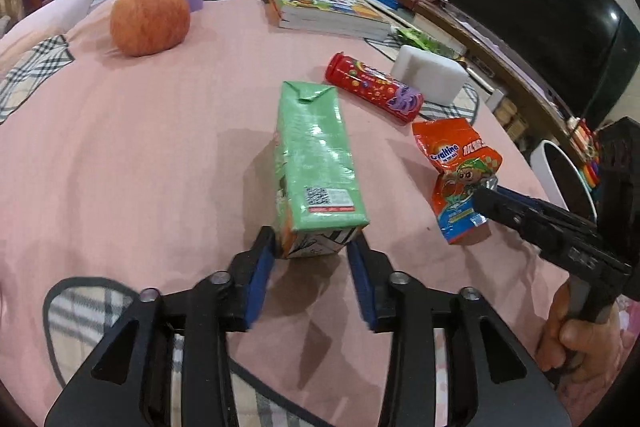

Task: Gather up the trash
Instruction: 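Grasp the green juice carton with the left gripper while the right grasps the orange snack bag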

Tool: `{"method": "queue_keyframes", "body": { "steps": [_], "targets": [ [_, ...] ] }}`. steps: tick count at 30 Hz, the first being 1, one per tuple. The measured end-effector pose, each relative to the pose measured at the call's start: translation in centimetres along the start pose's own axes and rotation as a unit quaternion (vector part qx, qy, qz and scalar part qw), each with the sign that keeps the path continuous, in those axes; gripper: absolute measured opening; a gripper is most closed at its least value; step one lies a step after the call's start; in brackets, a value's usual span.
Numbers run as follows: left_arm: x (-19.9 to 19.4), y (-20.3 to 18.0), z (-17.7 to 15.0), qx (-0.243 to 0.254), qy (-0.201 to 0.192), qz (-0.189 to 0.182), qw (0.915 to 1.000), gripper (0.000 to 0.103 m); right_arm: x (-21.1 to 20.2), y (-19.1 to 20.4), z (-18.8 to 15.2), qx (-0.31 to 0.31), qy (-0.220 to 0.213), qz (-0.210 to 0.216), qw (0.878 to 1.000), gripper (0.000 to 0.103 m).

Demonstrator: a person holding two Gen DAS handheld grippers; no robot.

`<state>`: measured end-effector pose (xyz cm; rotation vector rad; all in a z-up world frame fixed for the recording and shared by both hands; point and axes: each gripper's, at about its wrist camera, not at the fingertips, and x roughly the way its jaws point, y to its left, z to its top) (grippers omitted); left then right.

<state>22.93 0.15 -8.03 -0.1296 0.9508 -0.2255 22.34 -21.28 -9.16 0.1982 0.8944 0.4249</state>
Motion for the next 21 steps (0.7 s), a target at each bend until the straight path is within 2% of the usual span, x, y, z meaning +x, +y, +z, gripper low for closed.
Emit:
{"method": "queue_keyframes", "body": {
  "steps": [1,2,3,6,16,19,20,21],
  "targets": [
    [-0.1,-0.1,0.0,-0.002,-0.003,0.002,1.0,0.053,-0.1,0.0,0.0,0.001,-0.003,0.001,1.0,0.057],
    [-0.2,-0.2,0.0,-0.003,-0.007,0.006,1.0,0.063,-0.2,0.1,0.1,0.001,-0.007,0.002,1.0,0.072],
    [-0.4,-0.5,0.1,-0.002,-0.016,0.013,0.9998,0.067,-0.2,0.4,0.2,-0.001,-0.011,0.001,1.0,0.076],
    [0.0,-0.8,0.4,-0.002,-0.025,0.032,0.9991,0.071,0.0,0.7,0.3,-0.001,-0.015,-0.006,1.0,0.076],
    [2.0,-0.3,1.1,-0.017,-0.029,0.052,0.9981,0.07,1.0,0.2,0.8,0.023,-0.021,-0.018,0.999,0.076],
    [2.1,-0.3,1.1,-0.016,-0.031,0.053,0.998,0.07,1.3,0.4,0.8,0.021,-0.021,-0.024,0.999,0.068],
    [2.1,-0.3,1.1,-0.015,-0.032,0.054,0.9979,0.067,1.4,0.4,0.7,0.021,-0.02,-0.026,0.999,0.058],
    [2.1,-0.3,1.1,-0.014,-0.034,0.053,0.9979,0.059,1.5,0.5,0.7,0.02,-0.019,-0.029,0.999,0.048]
  ]
}}
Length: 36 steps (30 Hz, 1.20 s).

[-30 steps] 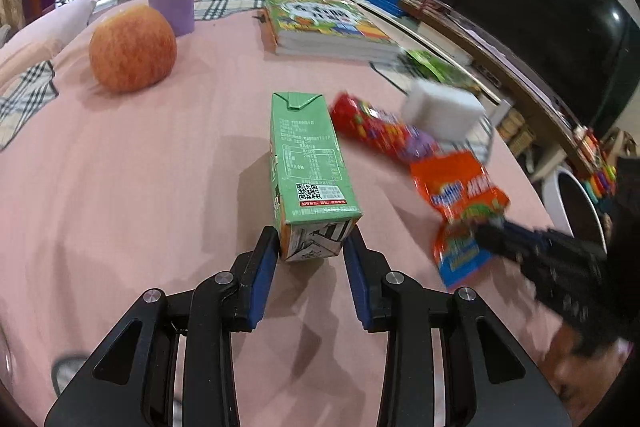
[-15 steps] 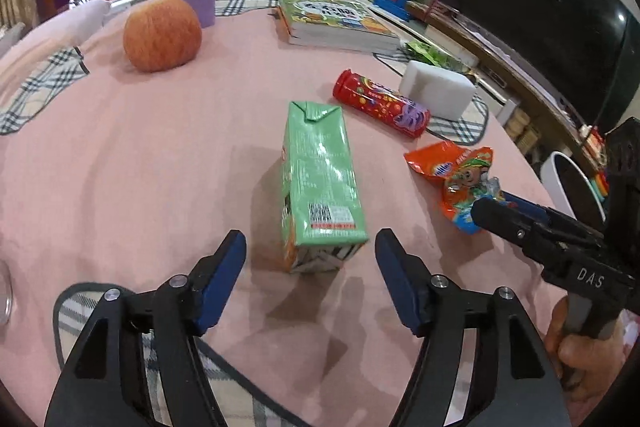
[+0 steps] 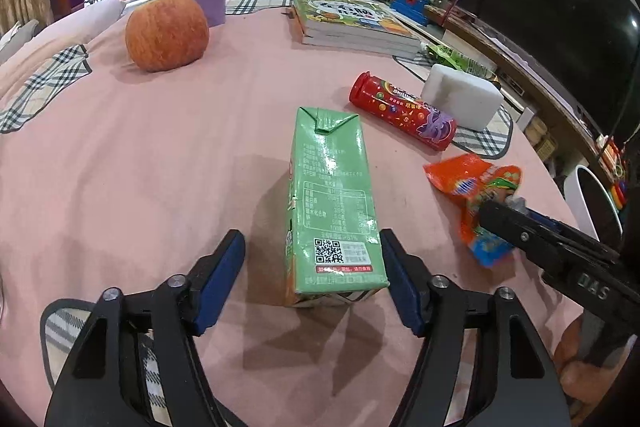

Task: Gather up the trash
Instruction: 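Grasp the green juice carton with the left gripper while the right grasps the orange snack bag, then carry the green carton and orange snack bag over the black bin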

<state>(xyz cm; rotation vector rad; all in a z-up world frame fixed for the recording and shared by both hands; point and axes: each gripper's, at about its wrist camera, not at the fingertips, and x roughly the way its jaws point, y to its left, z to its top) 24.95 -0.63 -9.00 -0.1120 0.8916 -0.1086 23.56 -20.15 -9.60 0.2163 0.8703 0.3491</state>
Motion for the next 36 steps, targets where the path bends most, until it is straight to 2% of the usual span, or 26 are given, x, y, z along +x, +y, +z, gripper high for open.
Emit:
{"method": "queue_keyframes", "body": {
  "steps": [1,2,3,4,9,18,29,36],
  "targets": [
    [-0.1,0.0,0.0,0.0,-0.001,-0.002,1.0,0.055,0.0,0.1,0.0,-0.001,0.0,-0.002,1.0,0.044],
    [-0.1,0.0,0.0,0.0,-0.002,-0.004,1.0,0.047,-0.1,0.1,-0.1,-0.002,-0.002,-0.004,1.0,0.036],
    [-0.1,0.0,-0.1,0.001,-0.003,-0.008,1.0,0.037,-0.3,0.1,-0.3,-0.002,-0.006,-0.006,1.0,0.024],
    [-0.2,0.0,-0.1,0.001,-0.003,-0.011,0.9999,0.032,-0.4,0.0,-0.4,0.0,-0.009,-0.007,1.0,0.019],
    [-0.8,-0.2,-0.5,0.007,-0.009,-0.014,0.9998,0.032,-1.4,-0.1,-1.2,0.012,-0.014,0.0,1.0,0.008],
    [-3.8,-2.9,-3.0,0.036,-0.009,-0.045,0.9983,0.032,-4.5,-0.4,-3.6,0.027,-0.028,-0.004,0.999,0.005],
    [-6.8,-7.7,-5.0,0.085,-0.023,-0.072,0.9935,0.032,-10.2,-2.8,-6.3,0.062,-0.069,-0.021,0.995,0.004],
    [-7.4,-9.9,-6.1,0.109,-0.024,-0.081,0.9905,0.032,-13.1,-3.7,-7.6,0.07,-0.099,-0.028,0.992,0.004]
  ]
}}
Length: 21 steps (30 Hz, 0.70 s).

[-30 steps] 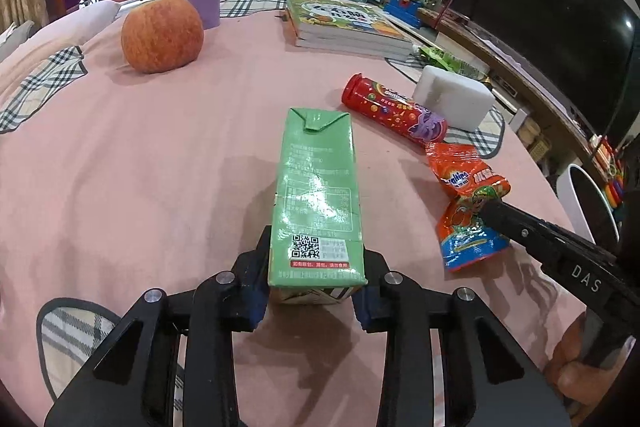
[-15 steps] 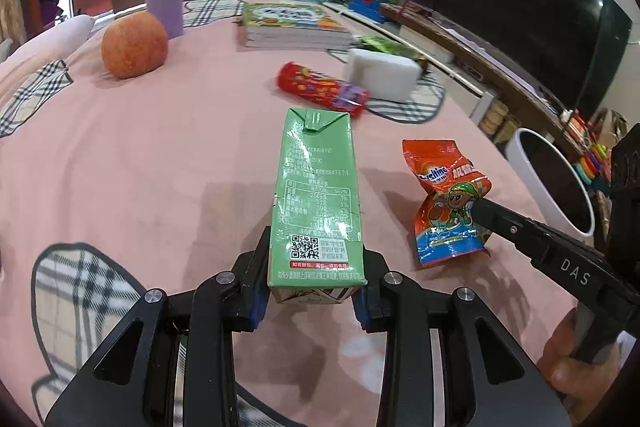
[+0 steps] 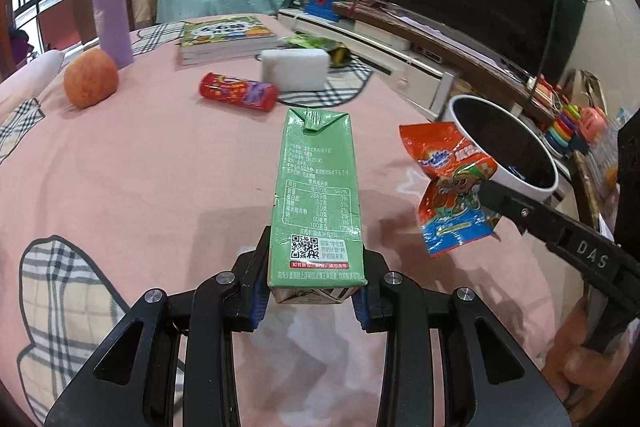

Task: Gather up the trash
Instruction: 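Carry the green carton and orange snack bag over the black bin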

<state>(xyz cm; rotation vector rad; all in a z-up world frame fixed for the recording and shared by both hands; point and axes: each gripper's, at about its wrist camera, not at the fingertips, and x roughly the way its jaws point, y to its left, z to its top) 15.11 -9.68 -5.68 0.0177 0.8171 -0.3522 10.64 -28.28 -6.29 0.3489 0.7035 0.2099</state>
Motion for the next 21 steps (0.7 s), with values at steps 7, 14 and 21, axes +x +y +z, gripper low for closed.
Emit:
{"method": "queue_keyframes", "body": {
  "steps": [7,14,21],
  "targets": [
    [-0.1,-2.5,-0.5,0.017,0.004,-0.016,0.9997,0.032,-2.6,-1.4,-0.8,0.009,-0.021,-0.007,1.0,0.004],
    [-0.2,-5.4,-0.5,0.036,0.005,-0.035,0.9987,0.032,-5.1,-3.6,-1.3,0.023,-0.041,-0.02,0.999,0.004],
    [0.2,-8.9,0.1,0.062,0.009,-0.064,0.996,0.032,-7.5,-6.5,-1.1,0.044,-0.065,-0.043,0.996,0.004]
  ]
}}
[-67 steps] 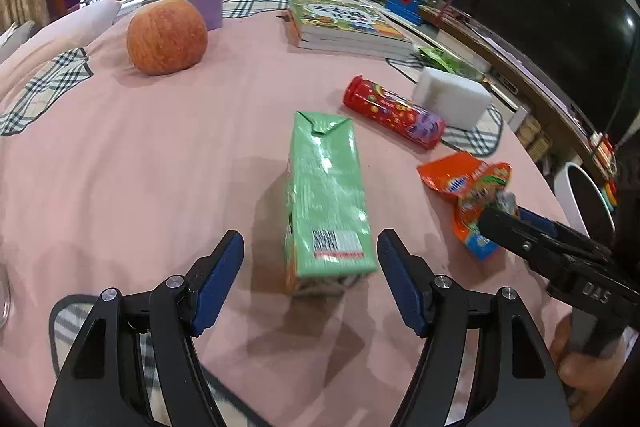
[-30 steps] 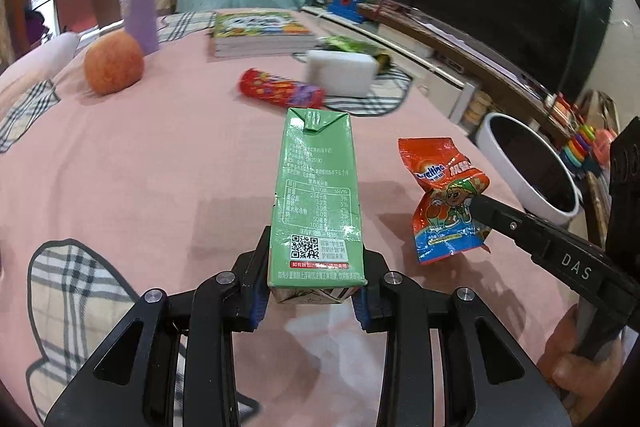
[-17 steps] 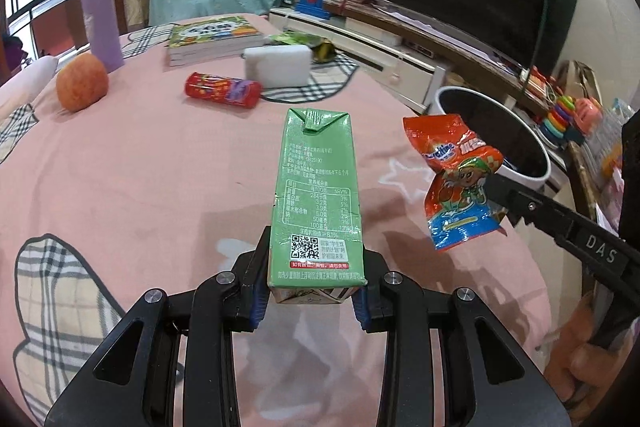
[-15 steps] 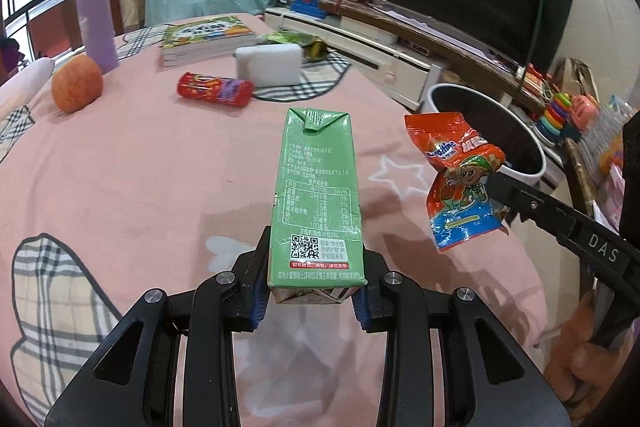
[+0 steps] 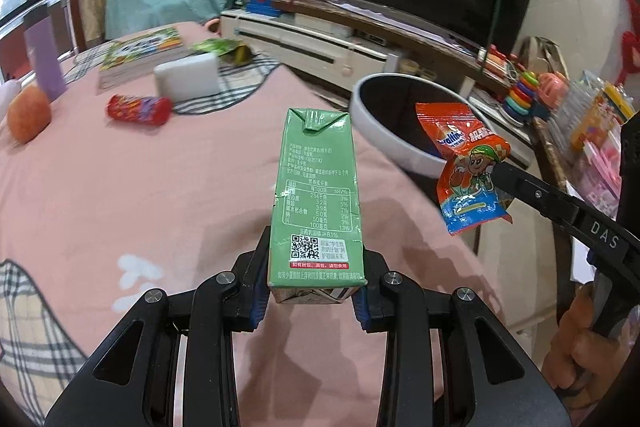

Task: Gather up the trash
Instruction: 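Carry the green carton and orange snack bag over the black bin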

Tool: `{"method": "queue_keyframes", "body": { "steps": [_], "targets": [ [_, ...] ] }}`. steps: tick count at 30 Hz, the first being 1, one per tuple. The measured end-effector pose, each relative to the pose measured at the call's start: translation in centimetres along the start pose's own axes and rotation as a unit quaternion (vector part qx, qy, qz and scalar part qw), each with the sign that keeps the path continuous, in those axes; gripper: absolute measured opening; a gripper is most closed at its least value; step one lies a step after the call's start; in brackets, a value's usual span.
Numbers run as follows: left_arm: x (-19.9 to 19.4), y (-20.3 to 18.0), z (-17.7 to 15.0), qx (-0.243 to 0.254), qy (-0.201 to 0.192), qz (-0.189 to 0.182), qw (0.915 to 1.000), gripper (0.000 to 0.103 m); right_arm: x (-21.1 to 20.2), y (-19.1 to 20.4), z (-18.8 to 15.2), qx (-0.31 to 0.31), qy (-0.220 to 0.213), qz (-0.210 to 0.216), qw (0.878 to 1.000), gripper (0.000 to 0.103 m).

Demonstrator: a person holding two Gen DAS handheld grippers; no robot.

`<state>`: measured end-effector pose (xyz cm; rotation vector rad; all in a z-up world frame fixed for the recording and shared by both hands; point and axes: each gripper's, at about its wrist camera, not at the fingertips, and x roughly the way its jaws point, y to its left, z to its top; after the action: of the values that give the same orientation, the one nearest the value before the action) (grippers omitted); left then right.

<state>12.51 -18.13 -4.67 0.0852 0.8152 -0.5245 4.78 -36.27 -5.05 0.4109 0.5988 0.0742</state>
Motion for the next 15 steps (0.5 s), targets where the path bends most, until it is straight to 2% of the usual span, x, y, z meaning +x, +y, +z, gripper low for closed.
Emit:
{"method": "queue_keyframes", "body": {
  "steps": [15],
  "targets": [
    [1.7,-4.7,3.7,0.035,-0.005,-0.028,0.999,0.032,-1.2,-4.8,2.5,0.02,-0.028,-0.038,0.999,0.004]
  ]
}}
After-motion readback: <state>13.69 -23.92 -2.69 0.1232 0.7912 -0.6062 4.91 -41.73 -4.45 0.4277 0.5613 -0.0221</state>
